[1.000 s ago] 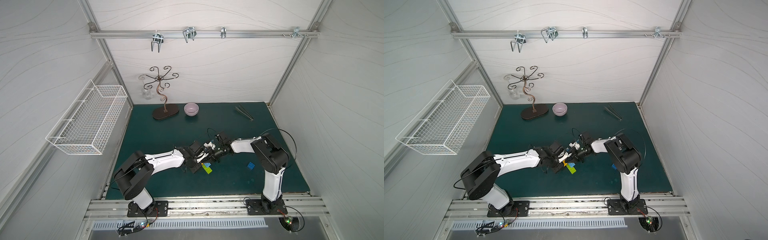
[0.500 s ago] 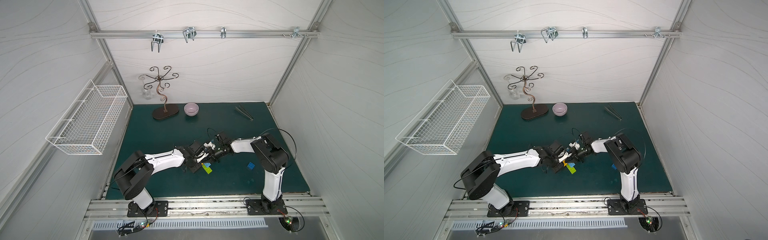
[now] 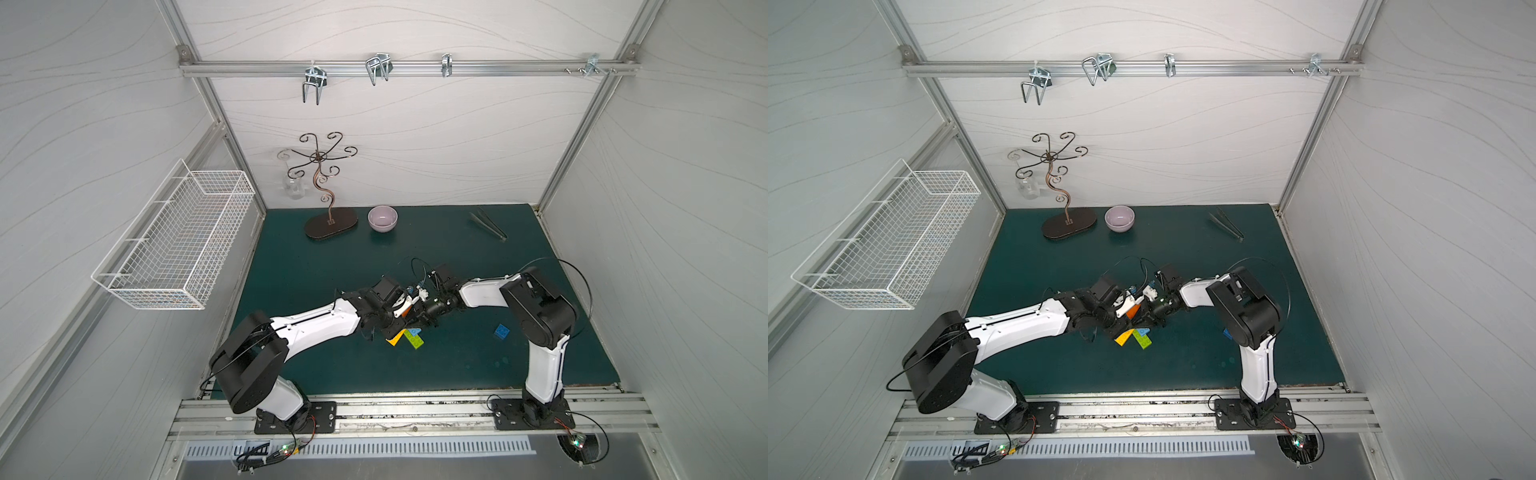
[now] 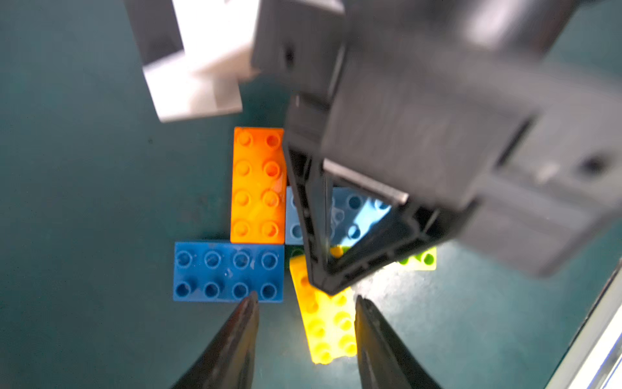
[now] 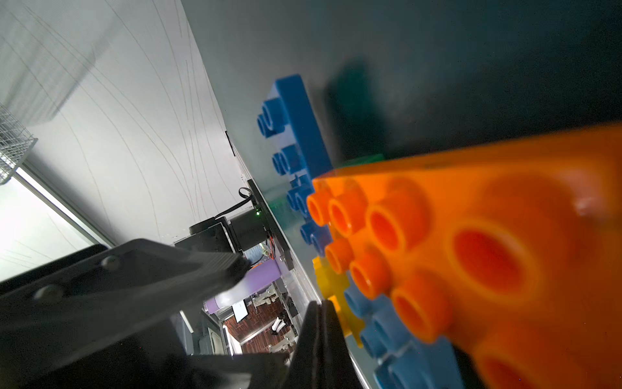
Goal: Assemble a small pinwheel with lego
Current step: Assemble the lego brick with the lego brick.
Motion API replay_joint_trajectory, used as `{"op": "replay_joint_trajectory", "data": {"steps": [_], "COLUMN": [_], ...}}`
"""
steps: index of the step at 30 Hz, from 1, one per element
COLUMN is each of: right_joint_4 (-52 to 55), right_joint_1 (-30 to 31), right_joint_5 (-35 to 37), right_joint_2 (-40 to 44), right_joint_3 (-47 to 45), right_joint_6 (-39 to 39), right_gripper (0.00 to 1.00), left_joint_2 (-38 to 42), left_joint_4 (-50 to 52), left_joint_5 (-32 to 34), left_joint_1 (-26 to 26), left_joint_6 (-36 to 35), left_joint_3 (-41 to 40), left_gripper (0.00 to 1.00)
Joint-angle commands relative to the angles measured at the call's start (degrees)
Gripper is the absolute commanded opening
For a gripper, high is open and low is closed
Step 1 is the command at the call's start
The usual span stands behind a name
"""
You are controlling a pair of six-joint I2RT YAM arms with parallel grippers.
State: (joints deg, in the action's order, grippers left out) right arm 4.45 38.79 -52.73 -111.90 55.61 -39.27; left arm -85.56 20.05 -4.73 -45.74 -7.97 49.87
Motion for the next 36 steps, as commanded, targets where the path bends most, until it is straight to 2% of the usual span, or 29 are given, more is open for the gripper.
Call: {"op": "replay_joint_trajectory", "data": {"steps": [1, 3, 6, 7, 8, 10, 11, 15, 18, 21, 24, 27, 36], "right_joint_4": [9.90, 9.59, 6.53, 4.94, 2.82, 0.47, 0.57, 6.11, 9.83, 6.12, 2.93, 7.63, 9.72], "right_joint_1": [1.23, 1.21, 0.62, 0.51, 0.50, 0.83, 1.15, 2.47, 3.31, 3.36, 3.40, 3.53, 3.37], "right_joint_5": [12.90, 14.16, 14.42, 13.64, 11.17, 5.74, 5.05, 5.93, 8.30, 9.19, 10.30, 10.08, 12.75], "right_joint_2": [-3.70, -3.20, -1.83, -1.28, -1.22, -0.22, 0.92, 2.71, 1.24, 1.76, 4.95, 5.21, 2.50], "right_joint_3": [-3.73, -4.47, -5.71, -5.34, -4.67, -0.89, 0.89, 9.40, 11.08, 6.67, 3.40, 5.33, 5.78], "right_joint_6": [-0.04, -0.85, -1.96, -1.70, -1.69, -2.73, -3.14, -4.36, -3.58, -5.90, -7.45, -2.80, -1.78], "right_gripper": [0.00, 0.00, 0.00, 0.00, 0.00, 0.00, 0.00, 0.00, 0.00, 0.00, 0.00, 0.00, 0.00], "left_joint_2": [3.21, 5.40, 9.40, 10.76, 11.82, 14.60, 16.03, 24.86, 29.46, 30.36, 30.05, 28.61, 22.58], "left_joint_4": [-1.57, -1.03, -1.93, -1.89, -1.66, -1.10, 0.00, 0.58, -0.17, 0.15, -4.14, -7.18, -14.43], "left_joint_5": [-0.28, 0.31, 0.89, 1.23, 1.61, -1.21, -0.95, 2.41, 3.64, 1.49, -3.16, -6.08, -12.63], "left_joint_1": [1.10, 2.46, 5.07, 5.77, 6.17, 6.40, 6.20, 6.20, 6.34, 6.31, 6.23, 6.21, 5.61], "left_joint_6": [1.65, 4.58, 12.13, 15.45, 18.76, 22.32, 24.15, 29.08, 32.03, 35.90, 40.04, 42.24, 45.84], "left_joint_3": [-1.17, -1.44, -2.70, -3.11, -3.47, -4.74, -5.21, -11.24, -15.44, -17.04, -19.25, -20.80, -22.53], "left_gripper": [0.49, 0.43, 0.23, 0.19, 0.21, 0.43, 0.46, 0.46, 0.40, 0.31, 0.21, 0.11, 0.07]}}
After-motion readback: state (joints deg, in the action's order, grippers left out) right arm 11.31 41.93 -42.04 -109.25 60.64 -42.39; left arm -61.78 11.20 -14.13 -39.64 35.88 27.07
